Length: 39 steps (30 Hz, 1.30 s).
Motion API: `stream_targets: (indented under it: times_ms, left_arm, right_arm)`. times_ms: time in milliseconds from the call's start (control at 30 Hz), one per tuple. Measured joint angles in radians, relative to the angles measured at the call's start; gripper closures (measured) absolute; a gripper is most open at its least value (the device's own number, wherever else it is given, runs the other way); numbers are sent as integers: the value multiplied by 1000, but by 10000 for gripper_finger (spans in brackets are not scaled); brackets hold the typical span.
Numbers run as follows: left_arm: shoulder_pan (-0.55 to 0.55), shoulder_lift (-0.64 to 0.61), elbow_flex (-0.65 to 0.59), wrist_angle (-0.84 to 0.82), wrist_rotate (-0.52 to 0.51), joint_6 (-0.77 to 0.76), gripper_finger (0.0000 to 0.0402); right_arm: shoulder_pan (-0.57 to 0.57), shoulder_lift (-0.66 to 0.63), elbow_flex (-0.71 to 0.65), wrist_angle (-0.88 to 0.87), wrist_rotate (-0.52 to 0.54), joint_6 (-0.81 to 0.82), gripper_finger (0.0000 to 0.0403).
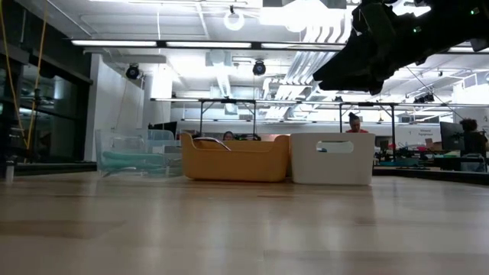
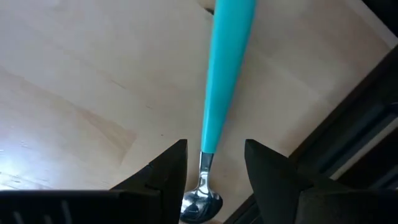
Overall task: Sort silverware by color (type)
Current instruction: Put the turquoise blue spoon into the transparent bin
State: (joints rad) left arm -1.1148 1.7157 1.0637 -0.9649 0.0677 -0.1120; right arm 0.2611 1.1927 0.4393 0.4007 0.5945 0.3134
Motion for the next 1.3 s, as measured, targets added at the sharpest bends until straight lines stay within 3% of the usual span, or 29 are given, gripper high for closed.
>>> stream_targets:
  times_ms: [633,767,933,1067,1200,1300]
  left_arm:
    - [9,-7,-151,182,6,14,256]
    - [35,-6,-153,182,14,-4,292]
    - [88,-5,-154,185,35,20,368]
    - [160,-4,-154,185,52,61,377]
    - [246,-16,-154,187,-56,139,377]
    - [320,-41,-150,188,-237,185,377]
  right_arm:
    - [0,0,0,0,0,0,213]
    - [0,0,0,0,0,0,213]
    - [0,0,0,0,0,0,213]
    - [0,0,0,0,0,0,213]
    - [0,0,0,0,0,0,213]
    - [0,0,0,0,0,0,213]
